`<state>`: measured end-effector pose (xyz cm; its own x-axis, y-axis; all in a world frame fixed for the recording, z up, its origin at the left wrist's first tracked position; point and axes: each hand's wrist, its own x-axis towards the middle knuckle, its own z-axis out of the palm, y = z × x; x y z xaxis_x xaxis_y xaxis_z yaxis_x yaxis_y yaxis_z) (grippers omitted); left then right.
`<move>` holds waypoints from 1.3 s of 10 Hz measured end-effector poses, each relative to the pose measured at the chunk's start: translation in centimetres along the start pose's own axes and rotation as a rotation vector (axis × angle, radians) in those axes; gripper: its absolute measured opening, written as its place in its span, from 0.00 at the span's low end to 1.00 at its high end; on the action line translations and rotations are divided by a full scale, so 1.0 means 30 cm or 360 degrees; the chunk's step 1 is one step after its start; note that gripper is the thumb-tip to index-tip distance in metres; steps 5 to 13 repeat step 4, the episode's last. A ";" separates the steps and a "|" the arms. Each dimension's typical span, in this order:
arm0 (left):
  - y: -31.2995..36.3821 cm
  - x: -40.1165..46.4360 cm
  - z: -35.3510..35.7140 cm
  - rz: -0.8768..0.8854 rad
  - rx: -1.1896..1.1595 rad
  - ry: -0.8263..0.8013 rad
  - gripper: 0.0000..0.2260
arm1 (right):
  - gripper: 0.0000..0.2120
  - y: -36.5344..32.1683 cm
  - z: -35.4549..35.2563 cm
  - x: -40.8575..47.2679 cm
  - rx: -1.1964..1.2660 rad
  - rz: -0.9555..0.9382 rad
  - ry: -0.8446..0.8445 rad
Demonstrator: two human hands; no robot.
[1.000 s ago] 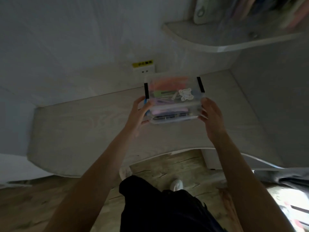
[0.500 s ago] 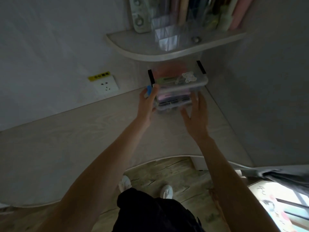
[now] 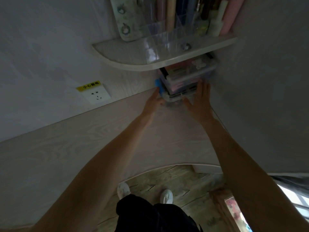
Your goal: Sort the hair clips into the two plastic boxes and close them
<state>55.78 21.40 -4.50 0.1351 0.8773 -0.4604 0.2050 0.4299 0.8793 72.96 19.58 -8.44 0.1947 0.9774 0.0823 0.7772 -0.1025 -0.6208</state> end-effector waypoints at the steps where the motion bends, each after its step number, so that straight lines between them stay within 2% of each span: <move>1: -0.008 0.022 -0.019 0.0025 0.0140 -0.0030 0.32 | 0.41 0.003 0.000 0.001 0.0036 -0.0031 -0.0009; 2: -0.013 0.011 -0.033 0.0030 0.0271 -0.0041 0.31 | 0.40 -0.002 -0.017 -0.009 -0.0029 -0.0019 -0.0006; 3: -0.026 0.002 -0.045 0.0252 0.0432 0.0139 0.19 | 0.35 -0.010 -0.036 -0.038 -0.0061 -0.0068 0.0231; 4: -0.054 -0.056 -0.057 0.0354 0.0322 0.0441 0.14 | 0.27 -0.040 -0.064 -0.097 -0.0149 -0.0060 0.0616; 13: -0.054 -0.056 -0.057 0.0354 0.0322 0.0441 0.14 | 0.27 -0.040 -0.064 -0.097 -0.0149 -0.0060 0.0616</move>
